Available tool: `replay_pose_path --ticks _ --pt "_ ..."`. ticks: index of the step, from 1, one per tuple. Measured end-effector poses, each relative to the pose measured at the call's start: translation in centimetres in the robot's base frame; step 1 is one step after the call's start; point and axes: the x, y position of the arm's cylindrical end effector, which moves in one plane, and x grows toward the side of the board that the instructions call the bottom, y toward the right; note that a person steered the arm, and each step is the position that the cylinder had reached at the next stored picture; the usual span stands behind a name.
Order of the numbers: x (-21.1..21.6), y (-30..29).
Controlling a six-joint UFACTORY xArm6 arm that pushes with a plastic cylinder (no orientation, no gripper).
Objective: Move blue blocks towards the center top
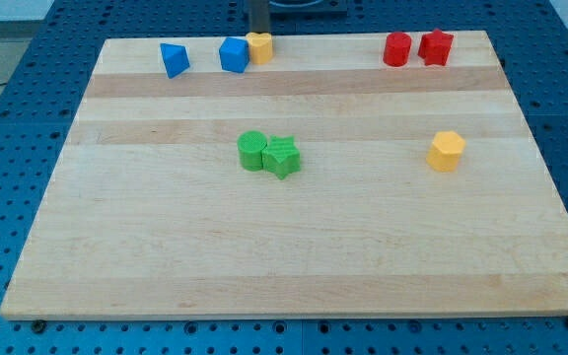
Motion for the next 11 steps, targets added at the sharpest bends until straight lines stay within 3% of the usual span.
replay_pose_path --ticks 1,2,3,5,6,7,8,9,11 --pt "1.5 -2.1" --pt "5.7 -0.6" --pt "9.5 8.7" --pt "3.4 10.3" --pt "9.3 14.8" --pt "10.7 14.8" --pt "5.8 14.7" --pt "6.5 11.8" --pt "14.7 11.9"
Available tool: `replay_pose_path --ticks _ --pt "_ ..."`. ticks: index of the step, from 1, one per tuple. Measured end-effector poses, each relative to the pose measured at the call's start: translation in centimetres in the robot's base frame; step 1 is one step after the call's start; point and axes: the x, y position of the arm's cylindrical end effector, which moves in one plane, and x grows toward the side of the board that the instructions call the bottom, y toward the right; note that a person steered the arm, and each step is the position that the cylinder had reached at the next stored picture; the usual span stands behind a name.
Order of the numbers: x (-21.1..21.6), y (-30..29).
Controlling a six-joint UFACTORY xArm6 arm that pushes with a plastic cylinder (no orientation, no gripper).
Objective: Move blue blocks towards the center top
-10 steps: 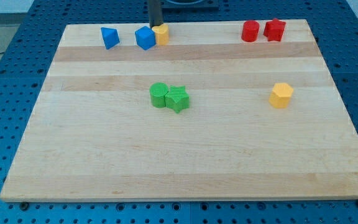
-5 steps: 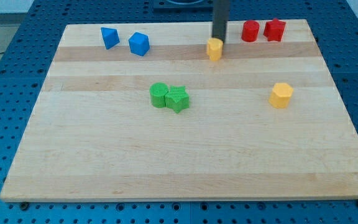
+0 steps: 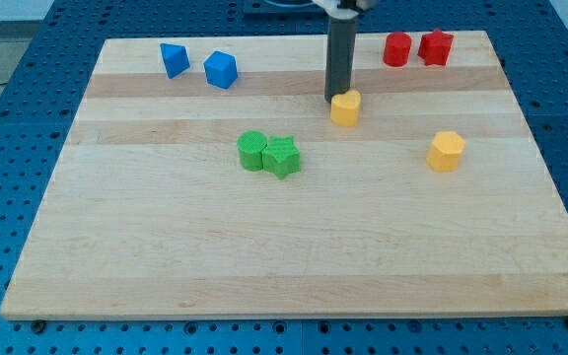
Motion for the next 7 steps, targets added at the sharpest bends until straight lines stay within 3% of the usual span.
replay_pose_path --ticks 1,3,5,7 --pt "3.6 0.0" --pt "8.5 8.8" --pt "7.6 2.1" --pt "7.3 2.2"
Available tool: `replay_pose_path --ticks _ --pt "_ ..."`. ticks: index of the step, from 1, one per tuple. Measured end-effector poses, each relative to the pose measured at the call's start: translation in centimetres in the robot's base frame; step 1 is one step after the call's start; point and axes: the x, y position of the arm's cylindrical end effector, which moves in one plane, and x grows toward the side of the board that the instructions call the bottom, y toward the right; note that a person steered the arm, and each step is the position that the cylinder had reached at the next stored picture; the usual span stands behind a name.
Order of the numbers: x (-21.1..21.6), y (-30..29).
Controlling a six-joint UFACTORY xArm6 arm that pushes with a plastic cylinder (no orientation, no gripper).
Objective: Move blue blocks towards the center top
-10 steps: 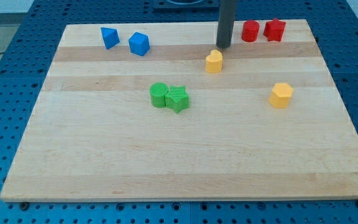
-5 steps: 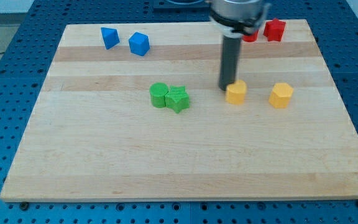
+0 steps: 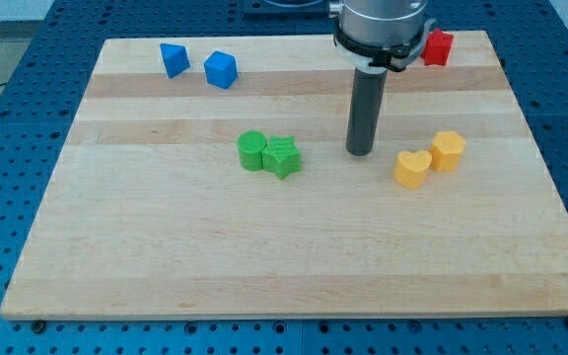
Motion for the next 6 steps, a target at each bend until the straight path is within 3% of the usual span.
replay_pose_path --ticks 5,6 --pt "-4.3 -1.1" --pt "-7.0 -2.2"
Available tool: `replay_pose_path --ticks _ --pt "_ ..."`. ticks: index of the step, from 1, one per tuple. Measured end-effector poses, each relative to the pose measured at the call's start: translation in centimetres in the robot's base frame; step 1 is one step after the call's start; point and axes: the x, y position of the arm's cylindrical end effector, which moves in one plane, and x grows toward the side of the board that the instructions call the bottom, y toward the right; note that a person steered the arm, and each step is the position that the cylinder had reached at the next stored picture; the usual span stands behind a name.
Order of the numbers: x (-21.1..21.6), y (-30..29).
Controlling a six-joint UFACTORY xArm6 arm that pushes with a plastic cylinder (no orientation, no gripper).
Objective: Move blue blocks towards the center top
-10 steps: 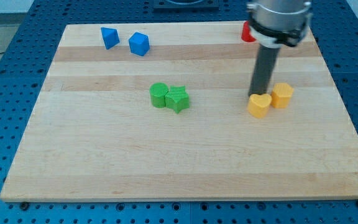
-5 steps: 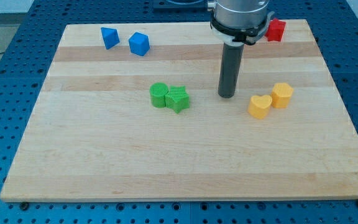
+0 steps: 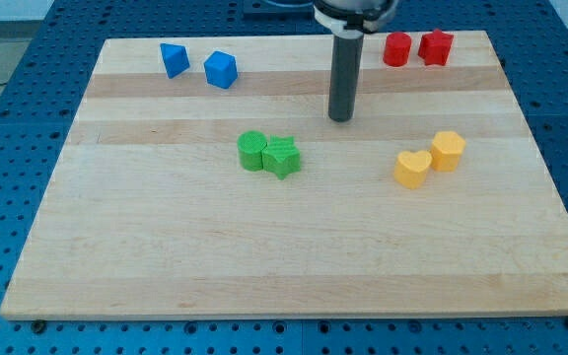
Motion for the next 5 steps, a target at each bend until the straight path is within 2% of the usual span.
replay_pose_path --ticks 1,2,4,5 --pt "-1.9 -0.3" --pt "-2.6 -6.4" --pt "-3.0 -25.0" --pt "-6.5 -29.1"
